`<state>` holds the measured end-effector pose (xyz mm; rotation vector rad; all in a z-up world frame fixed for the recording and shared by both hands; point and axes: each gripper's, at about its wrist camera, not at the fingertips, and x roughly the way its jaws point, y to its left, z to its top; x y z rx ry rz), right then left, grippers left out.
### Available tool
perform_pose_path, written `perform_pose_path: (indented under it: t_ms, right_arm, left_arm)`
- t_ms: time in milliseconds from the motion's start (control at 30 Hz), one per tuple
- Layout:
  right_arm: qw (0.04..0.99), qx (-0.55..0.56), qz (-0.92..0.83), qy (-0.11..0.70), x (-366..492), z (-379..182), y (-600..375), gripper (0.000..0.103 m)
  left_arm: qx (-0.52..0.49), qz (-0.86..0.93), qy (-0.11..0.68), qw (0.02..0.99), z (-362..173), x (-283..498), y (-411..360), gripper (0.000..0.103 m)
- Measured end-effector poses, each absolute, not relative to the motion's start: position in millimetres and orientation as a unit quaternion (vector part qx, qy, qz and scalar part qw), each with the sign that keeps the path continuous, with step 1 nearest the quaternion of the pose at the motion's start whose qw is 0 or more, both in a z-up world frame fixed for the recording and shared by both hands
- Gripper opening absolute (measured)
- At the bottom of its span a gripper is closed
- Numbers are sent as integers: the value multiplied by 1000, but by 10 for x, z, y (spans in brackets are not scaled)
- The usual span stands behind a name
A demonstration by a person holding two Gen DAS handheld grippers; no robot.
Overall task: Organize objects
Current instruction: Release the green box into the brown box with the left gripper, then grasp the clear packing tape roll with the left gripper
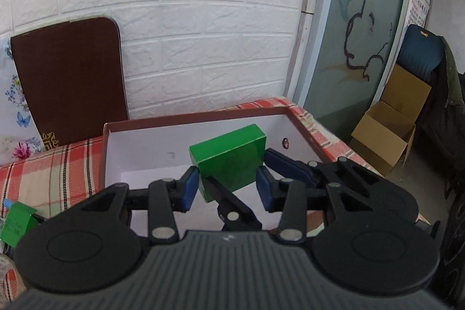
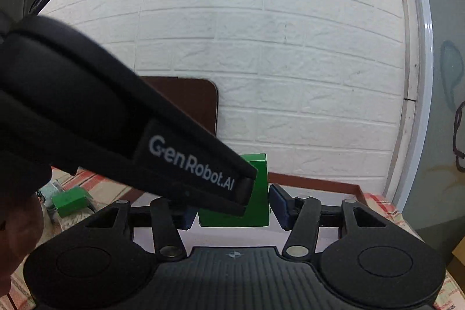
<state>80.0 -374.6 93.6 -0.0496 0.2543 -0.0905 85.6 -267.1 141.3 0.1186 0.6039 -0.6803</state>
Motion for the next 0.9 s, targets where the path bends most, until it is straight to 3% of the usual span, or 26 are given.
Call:
perform_pose_path:
  t_ms: [100,133,167,300,433,600,700,767,833,900]
  right_arm:
    - [989,-16,-48,142,983,796,-3775,57]
    - [987,-14,-53,151,1047,749,-3787,73]
    - [985,-10,-63,158,1094,700,-3800,80]
    - [985,12,-75,155,1027,601,-3868,75]
    - [991,37,-80,102,649,593,-3858,73]
    - [998,27,-9,52,110,644,-3529,55]
    - [991,19,78,104,-199,565,-3266,41]
    - [979,4,126,157,257,402,-2813,34]
    - [967,-9,157,200,680,361,-2523,33]
    - [956,-12,171,237,517,300,-2153,33]
  left_arm:
    - [55,-329,293,896,1341,1021,-2693,46]
    - [60,-326,292,897,1317,1053,-2700,46]
    - [69,-314,293,900,1286,1077,-2710,52]
    - [69,-300,292,906,1252,1086,-2551,56]
    - [33,-303,261,916,1326,851,-2042,62]
    - [6,-255,236,938,1209,492,-1043,62]
    - [0,-175,291,940,892,465,-428,60]
    - [-12,-123,328,937,629,458,-48,60]
    - [-28,-82,348,933,384,423,292,60]
    - [-37,-44,363,930,139,394,549,60]
